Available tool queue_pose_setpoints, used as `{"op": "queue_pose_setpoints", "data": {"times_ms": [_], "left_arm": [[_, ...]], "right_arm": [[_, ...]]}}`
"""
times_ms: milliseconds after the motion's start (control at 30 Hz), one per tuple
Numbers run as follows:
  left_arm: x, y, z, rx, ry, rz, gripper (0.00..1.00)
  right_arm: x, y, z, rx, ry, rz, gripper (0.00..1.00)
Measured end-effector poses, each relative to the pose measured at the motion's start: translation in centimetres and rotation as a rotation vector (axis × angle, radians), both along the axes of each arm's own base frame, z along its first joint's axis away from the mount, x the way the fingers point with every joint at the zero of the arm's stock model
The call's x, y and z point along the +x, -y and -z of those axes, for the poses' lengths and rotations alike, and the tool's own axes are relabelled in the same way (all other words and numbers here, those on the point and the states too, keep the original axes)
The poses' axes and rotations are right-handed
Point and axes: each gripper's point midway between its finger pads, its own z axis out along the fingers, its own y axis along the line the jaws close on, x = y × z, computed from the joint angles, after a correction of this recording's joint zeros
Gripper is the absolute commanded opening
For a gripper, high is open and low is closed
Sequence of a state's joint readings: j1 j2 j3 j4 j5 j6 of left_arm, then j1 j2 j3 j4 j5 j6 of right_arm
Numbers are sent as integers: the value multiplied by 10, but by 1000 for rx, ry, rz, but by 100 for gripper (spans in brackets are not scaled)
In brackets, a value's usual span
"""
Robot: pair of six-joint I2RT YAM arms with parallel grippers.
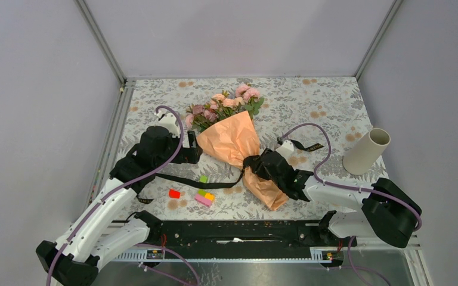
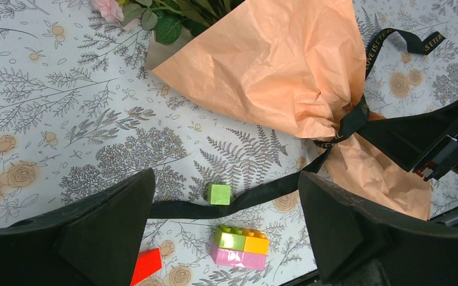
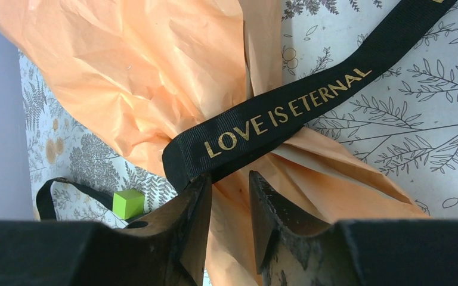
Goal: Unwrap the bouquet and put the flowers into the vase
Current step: Untie the ribbon from the wrapping paper.
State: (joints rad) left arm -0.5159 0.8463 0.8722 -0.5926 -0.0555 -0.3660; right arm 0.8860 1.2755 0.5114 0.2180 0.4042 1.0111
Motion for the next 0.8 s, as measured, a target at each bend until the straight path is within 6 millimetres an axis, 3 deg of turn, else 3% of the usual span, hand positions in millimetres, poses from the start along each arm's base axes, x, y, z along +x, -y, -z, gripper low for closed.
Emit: {"op": "queue_pose_setpoints", "data": {"times_ms": [433,600,800], "left_arm": [[0,1,5,5,-14,3,99],[0,1,6,6,-16,3,99],[0,1,6,6,-16,3,99]], "right_arm": [[3,-3,3,1,3,1,36],[5,-8,9,-13,-14,-5,20],[7,-8,5,-2,-3,-2,22]]}}
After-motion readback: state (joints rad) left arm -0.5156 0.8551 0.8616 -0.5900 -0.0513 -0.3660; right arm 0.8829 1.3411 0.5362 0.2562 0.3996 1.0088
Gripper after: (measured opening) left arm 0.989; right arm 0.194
